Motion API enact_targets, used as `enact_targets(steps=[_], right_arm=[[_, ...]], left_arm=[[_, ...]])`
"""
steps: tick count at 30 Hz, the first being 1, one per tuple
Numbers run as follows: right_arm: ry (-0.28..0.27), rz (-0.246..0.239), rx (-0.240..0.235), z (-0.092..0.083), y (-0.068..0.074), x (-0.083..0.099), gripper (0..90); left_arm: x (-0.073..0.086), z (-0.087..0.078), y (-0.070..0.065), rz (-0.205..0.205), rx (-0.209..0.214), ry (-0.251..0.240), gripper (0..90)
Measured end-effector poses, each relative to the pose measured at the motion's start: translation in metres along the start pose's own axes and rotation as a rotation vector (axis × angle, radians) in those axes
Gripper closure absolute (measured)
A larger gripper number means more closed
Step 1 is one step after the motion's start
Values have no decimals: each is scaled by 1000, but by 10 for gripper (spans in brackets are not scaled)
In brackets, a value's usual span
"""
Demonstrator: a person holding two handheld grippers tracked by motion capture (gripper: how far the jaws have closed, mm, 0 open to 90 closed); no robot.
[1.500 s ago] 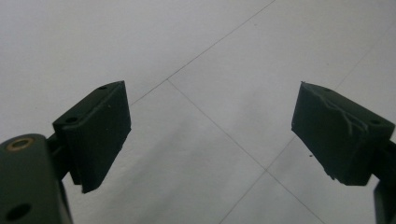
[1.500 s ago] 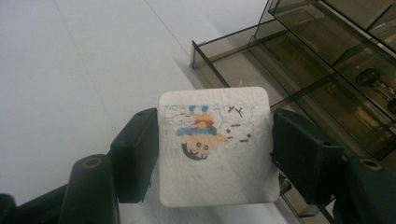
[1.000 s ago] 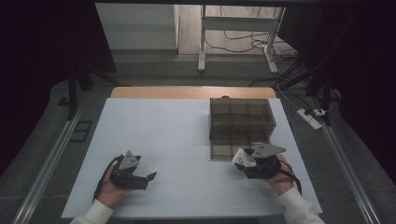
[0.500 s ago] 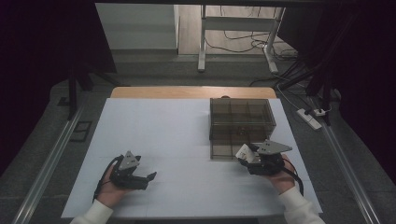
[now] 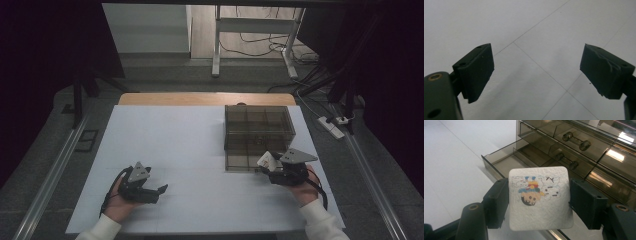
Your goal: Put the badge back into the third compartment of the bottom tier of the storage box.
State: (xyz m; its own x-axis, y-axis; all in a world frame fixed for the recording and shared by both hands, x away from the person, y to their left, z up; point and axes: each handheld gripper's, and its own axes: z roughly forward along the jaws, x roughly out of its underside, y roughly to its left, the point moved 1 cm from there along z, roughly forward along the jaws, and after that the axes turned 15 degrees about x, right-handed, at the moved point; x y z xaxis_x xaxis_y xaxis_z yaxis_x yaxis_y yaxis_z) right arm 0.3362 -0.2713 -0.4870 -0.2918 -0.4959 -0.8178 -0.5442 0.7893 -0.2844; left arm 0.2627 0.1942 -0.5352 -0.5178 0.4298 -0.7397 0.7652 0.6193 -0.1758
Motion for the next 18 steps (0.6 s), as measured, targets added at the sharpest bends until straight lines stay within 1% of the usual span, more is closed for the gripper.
enact_targets(steps=[3, 8, 13, 18], right_arm=[[-1, -2, 13, 0, -1, 0, 329], [-6, 2, 16, -1, -2, 0, 329], [-7, -22, 16, -1, -2, -1, 329], [-11, -18, 30, -2, -4, -1, 329]], left_arm=[[0, 0, 0, 1, 0, 0, 124], [0, 0, 0, 2, 1, 0, 125], [0, 1, 0, 1, 0, 2, 125], [0, 1, 0, 1, 0, 2, 125]])
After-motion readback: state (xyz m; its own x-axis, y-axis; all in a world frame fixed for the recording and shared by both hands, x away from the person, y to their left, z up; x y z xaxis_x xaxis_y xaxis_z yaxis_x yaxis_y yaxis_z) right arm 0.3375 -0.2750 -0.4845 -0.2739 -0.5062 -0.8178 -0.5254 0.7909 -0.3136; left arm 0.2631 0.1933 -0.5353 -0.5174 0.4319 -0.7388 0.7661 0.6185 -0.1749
